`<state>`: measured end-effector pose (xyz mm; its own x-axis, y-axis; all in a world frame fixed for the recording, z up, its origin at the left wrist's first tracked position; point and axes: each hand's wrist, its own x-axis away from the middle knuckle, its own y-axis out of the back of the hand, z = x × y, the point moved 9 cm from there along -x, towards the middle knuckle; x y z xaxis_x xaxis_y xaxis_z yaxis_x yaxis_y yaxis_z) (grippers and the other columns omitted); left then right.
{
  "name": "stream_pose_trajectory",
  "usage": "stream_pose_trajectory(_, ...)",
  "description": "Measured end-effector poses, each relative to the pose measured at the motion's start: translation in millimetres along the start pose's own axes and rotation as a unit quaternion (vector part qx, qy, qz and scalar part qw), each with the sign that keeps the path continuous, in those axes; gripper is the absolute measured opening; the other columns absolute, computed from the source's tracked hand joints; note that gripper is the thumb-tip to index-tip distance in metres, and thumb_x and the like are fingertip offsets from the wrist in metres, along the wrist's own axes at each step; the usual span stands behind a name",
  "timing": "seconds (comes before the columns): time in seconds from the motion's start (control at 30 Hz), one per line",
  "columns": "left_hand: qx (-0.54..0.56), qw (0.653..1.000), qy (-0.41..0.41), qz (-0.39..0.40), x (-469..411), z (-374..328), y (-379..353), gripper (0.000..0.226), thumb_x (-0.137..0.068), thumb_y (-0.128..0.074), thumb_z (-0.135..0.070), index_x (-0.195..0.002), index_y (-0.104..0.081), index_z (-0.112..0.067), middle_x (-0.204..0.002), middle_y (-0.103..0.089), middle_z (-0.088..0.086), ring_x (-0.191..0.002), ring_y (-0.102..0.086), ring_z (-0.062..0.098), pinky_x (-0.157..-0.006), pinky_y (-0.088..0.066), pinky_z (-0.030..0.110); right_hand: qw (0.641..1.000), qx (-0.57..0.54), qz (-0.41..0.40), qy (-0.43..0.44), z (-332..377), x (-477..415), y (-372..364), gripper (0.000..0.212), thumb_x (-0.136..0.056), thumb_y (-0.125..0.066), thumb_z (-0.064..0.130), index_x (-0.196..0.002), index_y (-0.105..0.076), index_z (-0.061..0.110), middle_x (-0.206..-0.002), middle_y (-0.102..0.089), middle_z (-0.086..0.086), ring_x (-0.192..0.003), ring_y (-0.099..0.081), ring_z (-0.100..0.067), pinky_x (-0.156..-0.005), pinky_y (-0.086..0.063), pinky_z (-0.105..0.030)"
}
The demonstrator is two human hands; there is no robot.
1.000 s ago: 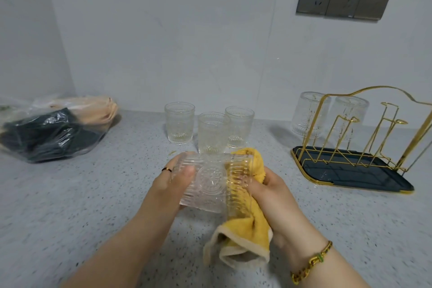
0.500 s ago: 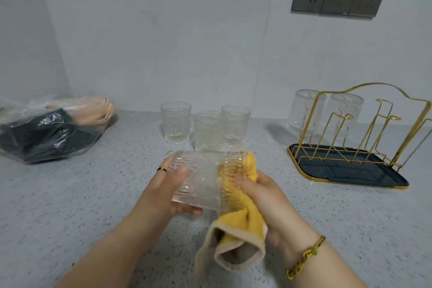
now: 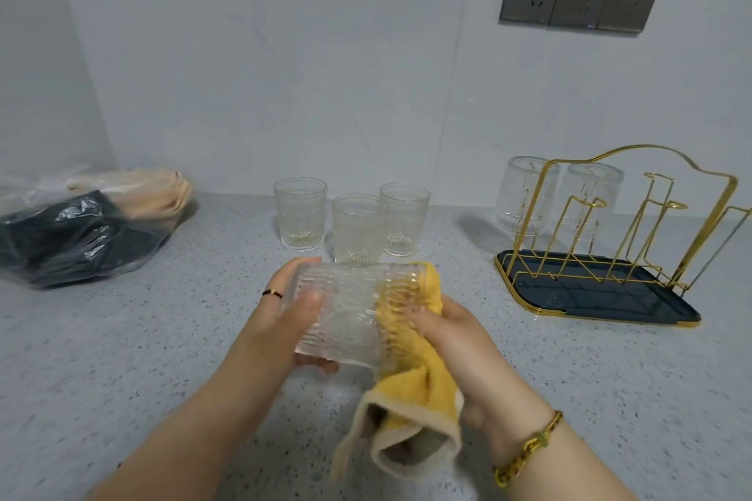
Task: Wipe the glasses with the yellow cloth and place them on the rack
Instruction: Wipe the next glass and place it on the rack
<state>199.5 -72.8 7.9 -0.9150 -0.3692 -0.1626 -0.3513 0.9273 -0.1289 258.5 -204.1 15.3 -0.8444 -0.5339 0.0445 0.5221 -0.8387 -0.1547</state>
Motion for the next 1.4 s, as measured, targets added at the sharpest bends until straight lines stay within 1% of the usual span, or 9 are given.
stream_pose_trajectory(0.07,-0.019,1.0,-0.016,-0.009,-0.3,2.6,-2.0,0.051,-0.052,-0.06,-0.046,-0.101,-0.05,-0.046,-0.086,-0.066,-0.008,-0.063,-0.064,0.011,-0.055,-0.052,0.03,0.995,-0.077,0.018,-0.066,-7.0,1.7,-0.2,0.013,-0.083,-0.053,0.001,-0.073,-0.059,0.006,-0.048,-0.063,-0.001,-0.039,-0.058,-0.007,-0.038,-0.045,-0.013)
stream_pose_trajectory(0.17,0.008,1.0,0.019,-0.023,0.6,10.1,-7.7,0.042,-0.063,-0.061,-0.054,-0.103,-0.052,-0.047,-0.103,-0.062,0.0,-0.069,-0.065,0.018,-0.058,-0.051,0.035,0.996,0.074,-0.037,0.031,9.2,-3.4,16.4,0.011,-0.081,-0.059,0.007,-0.075,-0.058,0.016,-0.059,-0.061,0.005,-0.047,-0.055,0.002,-0.044,-0.043,-0.009)
stream_pose_trajectory(0.37,0.044,0.99,0.129,-0.041,1.5,31.9,-0.7,0.045,-0.079,-0.043,-0.051,-0.085,-0.063,-0.012,-0.069,-0.071,0.01,-0.066,-0.064,0.03,-0.058,-0.052,0.036,0.918,0.314,-0.01,0.242,33.0,6.3,-2.9,0.032,-0.076,-0.065,0.013,-0.082,-0.049,0.04,-0.065,-0.056,0.017,-0.063,-0.053,0.008,-0.058,-0.04,-0.008)
stream_pose_trajectory(0.5,0.04,0.999,0.03,-0.014,-1.3,10.4,-2.9,0.036,-0.063,-0.064,-0.046,-0.094,-0.061,-0.028,-0.073,-0.074,-0.009,-0.068,-0.07,0.008,-0.059,-0.055,0.029,0.971,0.185,-0.045,0.143,17.1,-5.1,10.5,0.016,-0.078,-0.064,0.011,-0.081,-0.057,0.025,-0.066,-0.059,0.015,-0.058,-0.053,0.006,-0.053,-0.041,-0.007)
stream_pose_trajectory(0.67,-0.035,0.999,-0.014,-0.032,0.4,2.7,0.6,0.033,-0.051,-0.059,-0.057,-0.084,-0.06,-0.057,-0.113,-0.06,0.007,-0.104,-0.059,0.028,-0.094,-0.044,0.054,0.999,0.031,0.008,-0.02,-8.9,-7.0,10.0,0.005,-0.081,-0.061,0.012,-0.087,-0.062,0.011,-0.069,-0.063,0.001,-0.054,-0.06,-0.005,-0.051,-0.049,-0.014)
stream_pose_trajectory(0.87,0.064,0.989,0.129,0.043,7.0,24.1,-21.4,0.062,-0.064,-0.034,-0.058,-0.095,-0.059,-0.011,-0.055,-0.061,0.012,-0.04,-0.055,0.02,-0.032,-0.044,0.024,0.942,0.238,-0.056,0.23,33.8,3.9,8.8,0.025,-0.077,-0.064,0.011,-0.079,-0.053,0.033,-0.069,-0.057,0.012,-0.064,-0.053,0.008,-0.057,-0.041,-0.007)
stream_pose_trajectory(1.03,0.088,0.991,0.098,0.017,0.5,22.4,-11.8,0.045,-0.078,-0.046,-0.045,-0.091,-0.056,-0.003,-0.05,-0.059,0.011,-0.035,-0.052,0.02,-0.032,-0.044,0.023,0.983,0.14,-0.016,0.114,11.2,-5.9,8.2,0.017,-0.08,-0.062,0.009,-0.084,-0.058,0.025,-0.075,-0.062,0.009,-0.063,-0.057,0.004,-0.056,-0.047,-0.008)
stream_pose_trajectory(1.17,0.058,0.997,0.054,0.0,-2.2,21.2,-5.6,0.057,-0.056,-0.064,-0.037,-0.108,-0.056,-0.017,-0.079,-0.07,0.007,-0.055,-0.067,0.021,-0.044,-0.053,0.03,0.998,-0.037,0.03,-0.046,-14.1,-7.8,7.2,0.008,-0.082,-0.057,0.005,-0.08,-0.062,0.011,-0.062,-0.066,0.0,-0.051,-0.062,-0.008,-0.047,-0.05,-0.016)
stream_pose_trajectory(1.4,0.052,0.981,0.184,0.031,5.3,36.5,-9.6,0.062,-0.064,-0.04,-0.058,-0.085,-0.061,-0.004,-0.055,-0.06,0.014,-0.041,-0.057,0.023,-0.035,-0.047,0.024,0.942,0.251,-0.02,0.221,24.1,-0.5,2.4,0.032,-0.076,-0.065,0.01,-0.083,-0.051,0.038,-0.071,-0.059,0.011,-0.066,-0.054,0.011,-0.059,-0.041,-0.005)
